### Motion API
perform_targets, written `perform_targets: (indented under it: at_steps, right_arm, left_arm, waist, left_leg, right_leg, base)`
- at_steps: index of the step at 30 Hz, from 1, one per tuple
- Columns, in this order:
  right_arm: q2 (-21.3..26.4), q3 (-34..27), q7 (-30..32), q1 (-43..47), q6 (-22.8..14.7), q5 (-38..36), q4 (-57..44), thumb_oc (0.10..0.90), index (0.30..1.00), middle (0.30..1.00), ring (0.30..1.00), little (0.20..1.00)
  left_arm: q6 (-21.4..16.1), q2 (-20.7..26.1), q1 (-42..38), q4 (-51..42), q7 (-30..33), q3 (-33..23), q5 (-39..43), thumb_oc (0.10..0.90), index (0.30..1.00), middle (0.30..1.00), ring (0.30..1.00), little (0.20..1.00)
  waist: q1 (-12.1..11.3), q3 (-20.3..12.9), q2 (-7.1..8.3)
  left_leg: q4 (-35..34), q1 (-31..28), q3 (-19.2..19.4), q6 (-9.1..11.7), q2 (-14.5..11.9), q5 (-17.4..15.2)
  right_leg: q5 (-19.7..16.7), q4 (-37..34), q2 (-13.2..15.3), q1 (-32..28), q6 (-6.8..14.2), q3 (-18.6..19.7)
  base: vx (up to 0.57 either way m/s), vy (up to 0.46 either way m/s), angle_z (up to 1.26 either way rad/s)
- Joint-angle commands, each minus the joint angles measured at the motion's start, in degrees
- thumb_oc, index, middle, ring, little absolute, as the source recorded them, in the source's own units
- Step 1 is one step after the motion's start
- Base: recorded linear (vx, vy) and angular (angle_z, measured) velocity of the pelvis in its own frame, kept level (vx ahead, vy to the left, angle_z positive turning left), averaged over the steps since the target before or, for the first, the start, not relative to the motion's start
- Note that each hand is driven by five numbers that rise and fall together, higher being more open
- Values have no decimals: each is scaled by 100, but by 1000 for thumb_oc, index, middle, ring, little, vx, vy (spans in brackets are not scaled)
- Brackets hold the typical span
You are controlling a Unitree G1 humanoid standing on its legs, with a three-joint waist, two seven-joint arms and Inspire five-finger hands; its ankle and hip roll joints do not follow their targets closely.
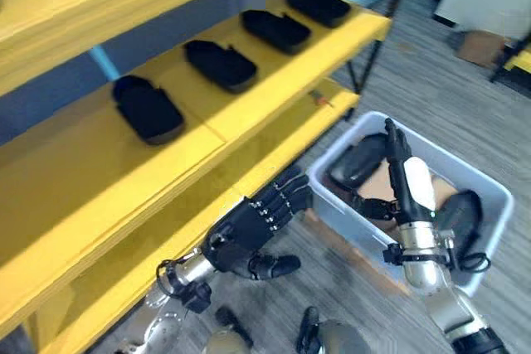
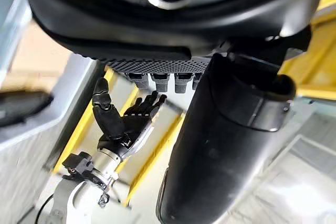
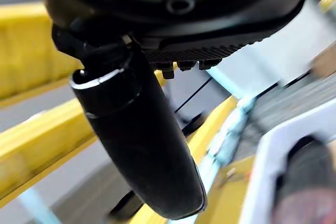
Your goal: Move parts from the plastic box to the shelf.
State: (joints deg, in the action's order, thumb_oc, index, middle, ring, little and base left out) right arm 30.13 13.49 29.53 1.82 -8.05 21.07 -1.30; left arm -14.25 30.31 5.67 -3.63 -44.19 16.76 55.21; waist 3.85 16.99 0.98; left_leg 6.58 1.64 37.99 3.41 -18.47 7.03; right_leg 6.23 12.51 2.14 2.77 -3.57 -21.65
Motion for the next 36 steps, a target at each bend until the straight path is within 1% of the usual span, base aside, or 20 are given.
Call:
perform_targets:
  at_steps: [1, 3, 4, 5, 8, 11, 15, 17, 20, 21, 22, 23, 24, 25, 26, 29, 30, 31, 34, 36]
  right_arm:
    - [111, -201, 344, 476, -307, -73, -323, 900, 1000, 1000, 1000, 1000]
    - [140, -247, 330, 470, -320, -86, -299, 900, 1000, 1000, 1000, 1000]
    - [178, -334, 351, 427, -307, -106, -257, 900, 1000, 1000, 1000, 1000]
    - [189, -370, 363, 391, -302, -106, -254, 900, 1000, 1000, 1000, 1000]
    - [186, -515, 413, 258, -277, -65, -229, 900, 1000, 1000, 1000, 1000]
    - [150, -781, 503, -35, -269, -93, -88, 900, 1000, 1000, 1000, 1000]
    - [98, -882, 467, -204, -291, -217, 2, 900, 1000, 1000, 1000, 1000]
    - [86, -877, 406, -294, -385, -173, -2, 900, 1000, 1000, 1000, 1000]
    - [120, -813, 238, -320, -491, -233, -16, 900, 1000, 1000, 1000, 1000]
    - [186, -693, 66, -322, -713, -345, -28, 900, 1000, 1000, 1000, 1000]
    - [212, -641, -31, -301, -767, -406, -46, 900, 1000, 1000, 1000, 1000]
    - [230, -583, -91, -276, -778, -472, -59, 900, 1000, 1000, 1000, 1000]
    - [236, -544, -116, -259, -776, -490, -65, 900, 1000, 1000, 1000, 1000]
    - [252, -451, -146, -205, -764, -539, -64, 900, 1000, 1000, 1000, 1000]
    - [251, -330, -250, -95, -713, -674, -29, 900, 1000, 1000, 1000, 1000]
    - [197, -223, -132, -40, -612, -618, -38, 900, 1000, 1000, 1000, 1000]
    - [162, -199, -59, -37, -540, -625, -65, 900, 1000, 1000, 1000, 1000]
    - [110, -185, 14, -37, -453, -668, -87, 900, 1000, 1000, 1000, 1000]
    - [70, -151, 70, -39, -353, -644, -142, 900, 1000, 1000, 1000, 1000]
    - [65, -120, 4, -33, -400, -642, -130, 900, 1000, 1000, 1000, 1000]
  left_arm:
    - [-783, -105, -126, -675, 16, -82, 123, 900, 1000, 1000, 1000, 1000]
    - [-801, -105, -128, -685, 70, -106, 121, 900, 1000, 1000, 1000, 1000]
    - [-817, -117, -141, -695, 161, -137, 150, 900, 1000, 1000, 1000, 1000]
    - [-815, -125, -145, -706, 204, -144, 165, 900, 1000, 1000, 1000, 1000]
    - [-796, -163, -180, -712, 375, -168, 125, 900, 1000, 1000, 1000, 1000]
    - [-716, -278, -309, -666, 575, -218, 208, 900, 1000, 1000, 1000, 1000]
    - [-652, -396, -429, -561, 754, -240, 163, 900, 1000, 1000, 1000, 1000]
    - [-638, -446, -504, -478, 739, -248, 67, 900, 1000, 1000, 1000, 1000]
    - [-738, -457, -461, -462, 771, -286, -20, 900, 1000, 1000, 1000, 1000]
    - [-865, -413, -340, -452, 862, -423, -56, 900, 1000, 1000, 1000, 1000]
    - [-904, -394, -266, -466, 888, -508, -48, 900, 1000, 1000, 1000, 1000]
    - [-906, -384, -200, -481, 880, -570, -35, 900, 1000, 1000, 1000, 1000]
    - [-902, -380, -164, -493, 882, -604, -31, 900, 1000, 1000, 1000, 1000]
    - [-890, -382, -76, -506, 835, -697, -23, 900, 1000, 1000, 1000, 1000]
    - [-777, -408, 48, -547, 674, -866, -73, 900, 1000, 1000, 1000, 1000]
    - [-638, -450, 118, -525, 422, -941, -90, 900, 1000, 1000, 1000, 1000]
    - [-592, -453, 127, -495, 279, -952, -92, 900, 1000, 1000, 1000, 1000]
    - [-561, -446, 124, -443, 115, -927, -104, 900, 1000, 1000, 1000, 1000]
    - [-547, -426, 118, -443, 9, -891, -152, 900, 1000, 1000, 1000, 1000]
    - [-595, -388, 120, -454, -14, -852, -106, 900, 1000, 1000, 1000, 1000]
  waist:
    - [4, -321, -35]
    - [41, -331, -57]
    - [142, -356, -76]
    - [183, -366, -86]
    - [326, -401, -104]
    - [548, -498, -117]
    - [692, -562, -133]
    - [729, -604, -149]
    - [636, -601, -157]
    - [446, -586, -134]
    - [345, -575, -134]
    - [266, -573, -135]
    - [227, -570, -137]
    - [121, -561, -145]
    - [-41, -574, -164]
    - [-129, -578, -192]
    - [-146, -582, -212]
    - [-158, -572, -245]
    - [-186, -528, -300]
    - [-203, -488, -342]
  left_leg:
    - [-46, 161, 437, 96, 173, -191]
    - [-96, 130, 478, 139, 150, -125]
    - [-158, 88, 506, 209, 119, -13]
    - [-196, 69, 520, 244, 99, 48]
    - [-265, 6, 535, 322, 62, 193]
    - [-384, -114, 550, 415, 39, 349]
    - [-473, -204, 524, 448, 65, 396]
    - [-522, -206, 343, 470, 114, 416]
    - [-529, -136, -343, 473, 238, 370]
    - [-480, -109, -1569, 383, 480, 132]
    - [-489, -59, -2003, 289, 565, 149]
    - [-483, -49, -2397, 263, 675, 100]
    - [-469, -41, -2594, 247, 742, 70]
    - [-410, -8, -3042, 187, 924, -15]
    - [-401, 21, -3521, 39, 1287, -327]
    - [-560, 28, -3673, -28, 1493, -401]
    - [-653, 59, -3700, -19, 1530, -348]
    - [-789, 172, -3703, 17, 1558, -208]
    - [-881, 376, -3843, 66, 1579, -8]
    - [-832, 474, -4009, 30, 1649, 1]
  right_leg:
    - [-414, -916, 766, -903, 887, -336]
    - [-462, -997, 711, -882, 857, -316]
    - [-499, -1062, 621, -832, 802, -295]
    - [-505, -1092, 574, -818, 773, -269]
    - [-519, -1155, 472, -801, 710, -148]
    - [-508, -1213, 337, -787, 622, 28]
    - [-482, -1236, 236, -775, 568, 178]
    - [-439, -1221, 147, -736, 529, 328]
    - [-356, -1117, 62, -676, 502, 620]
    - [-272, -997, 30, -624, 492, 1140]
    - [-343, -983, -5, -556, 446, 1333]
    - [-342, -975, -20, -552, 441, 1512]
    - [-339, -973, -29, -555, 441, 1604]
    - [-346, -982, -55, -563, 428, 1822]
    - [-406, -1038, -94, -550, 427, 2104]
    - [-460, -1106, -135, -573, 443, 2180]
    - [-475, -1118, -162, -582, 457, 2195]
    - [-467, -1118, -192, -598, 490, 2222]
    - [-420, -1054, -235, -636, 488, 2315]
    - [-357, -976, -266, -645, 471, 2442]
  base:
    - [-86, -306, -54]
    - [-34, -186, -34]
    - [-22, -226, -27]
    - [-25, -300, -17]
    - [4, -209, -16]
    - [10, -279, -33]
    - [8, -203, -11]
    - [8, -181, -25]
    - [55, -93, -49]
    - [103, -100, -89]
    - [131, -100, -116]
    - [49, -58, -127]
    - [112, -63, -176]
    - [157, -92, -186]
    - [152, -94, -179]
    - [100, -67, -95]
    - [127, -43, -30]
    - [119, -25, -23]
    - [108, 33, -34]
    - [119, 94, -31]
